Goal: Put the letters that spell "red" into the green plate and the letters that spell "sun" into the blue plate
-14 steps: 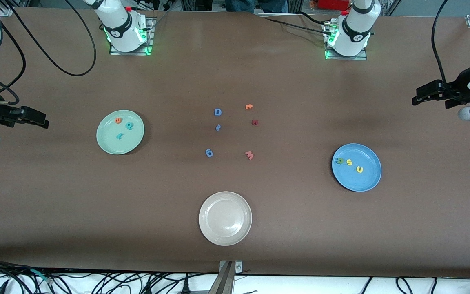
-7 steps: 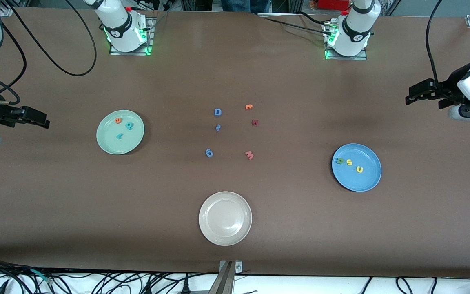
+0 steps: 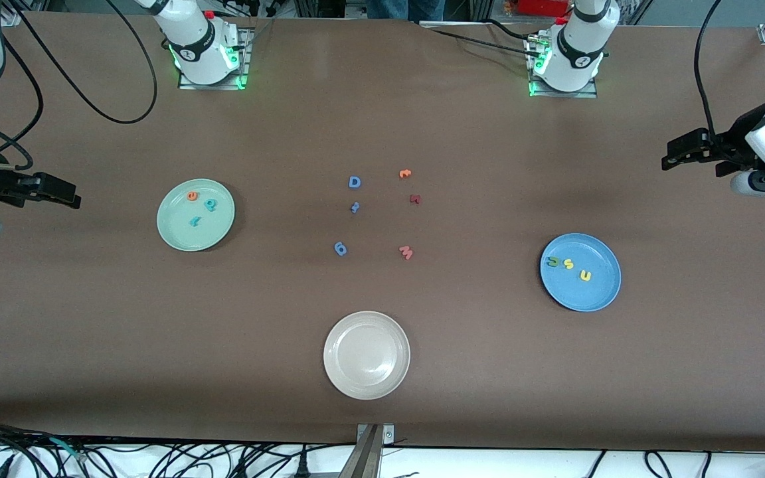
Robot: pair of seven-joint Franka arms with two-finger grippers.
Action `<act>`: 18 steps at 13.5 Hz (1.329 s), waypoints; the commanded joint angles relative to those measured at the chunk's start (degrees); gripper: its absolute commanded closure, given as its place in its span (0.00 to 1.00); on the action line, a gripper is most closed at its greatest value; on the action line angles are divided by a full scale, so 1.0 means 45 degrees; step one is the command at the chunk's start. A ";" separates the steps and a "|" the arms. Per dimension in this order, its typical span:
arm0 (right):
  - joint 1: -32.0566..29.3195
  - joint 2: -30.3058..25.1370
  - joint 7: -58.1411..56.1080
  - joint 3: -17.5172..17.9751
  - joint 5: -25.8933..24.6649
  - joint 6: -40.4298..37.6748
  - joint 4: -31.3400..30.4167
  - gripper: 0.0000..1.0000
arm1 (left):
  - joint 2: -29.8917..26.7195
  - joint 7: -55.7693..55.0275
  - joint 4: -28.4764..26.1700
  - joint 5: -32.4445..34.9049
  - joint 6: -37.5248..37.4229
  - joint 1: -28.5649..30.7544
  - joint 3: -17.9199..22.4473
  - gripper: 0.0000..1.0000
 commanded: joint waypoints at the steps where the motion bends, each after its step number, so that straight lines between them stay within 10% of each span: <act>1: 0.0023 -0.0173 -0.0181 0.0059 -0.0019 0.0090 -0.0124 0.00 | 0.0084 0.0089 0.0322 0.0344 -0.0149 0.0083 -0.0065 0.00; 18: 0.0023 -0.0134 -0.0182 0.0059 -0.0038 0.0090 -0.0104 0.00 | 0.0415 0.0148 0.0224 0.0969 0.0398 0.0103 -0.0046 0.00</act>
